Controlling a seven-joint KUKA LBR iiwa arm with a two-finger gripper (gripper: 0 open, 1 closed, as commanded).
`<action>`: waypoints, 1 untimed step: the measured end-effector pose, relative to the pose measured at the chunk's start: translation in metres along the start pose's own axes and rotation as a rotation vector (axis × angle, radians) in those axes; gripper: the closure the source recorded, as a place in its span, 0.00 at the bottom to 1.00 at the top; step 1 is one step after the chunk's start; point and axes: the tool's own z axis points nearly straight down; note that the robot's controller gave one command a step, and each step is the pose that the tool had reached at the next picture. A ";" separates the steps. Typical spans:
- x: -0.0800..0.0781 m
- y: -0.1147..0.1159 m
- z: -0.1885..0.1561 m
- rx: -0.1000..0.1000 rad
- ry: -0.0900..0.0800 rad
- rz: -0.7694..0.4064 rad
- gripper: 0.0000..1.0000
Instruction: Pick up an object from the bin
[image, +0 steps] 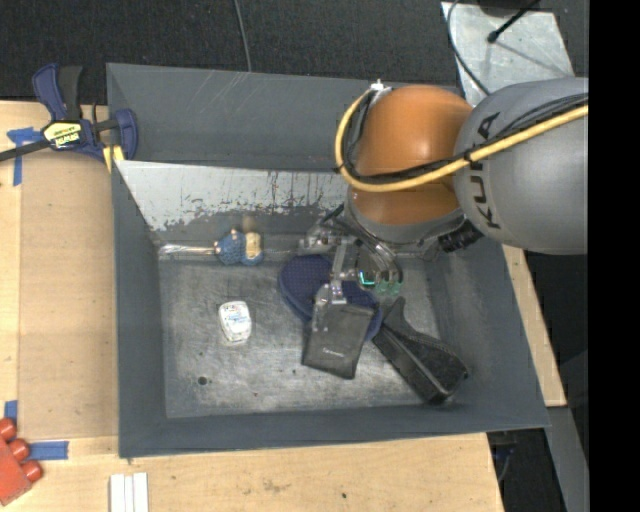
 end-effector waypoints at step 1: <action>-0.017 -0.030 0.098 -0.005 -0.022 0.081 0.00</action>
Offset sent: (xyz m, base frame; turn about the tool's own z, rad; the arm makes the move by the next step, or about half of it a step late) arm 0.0122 -0.0360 -0.1149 0.0861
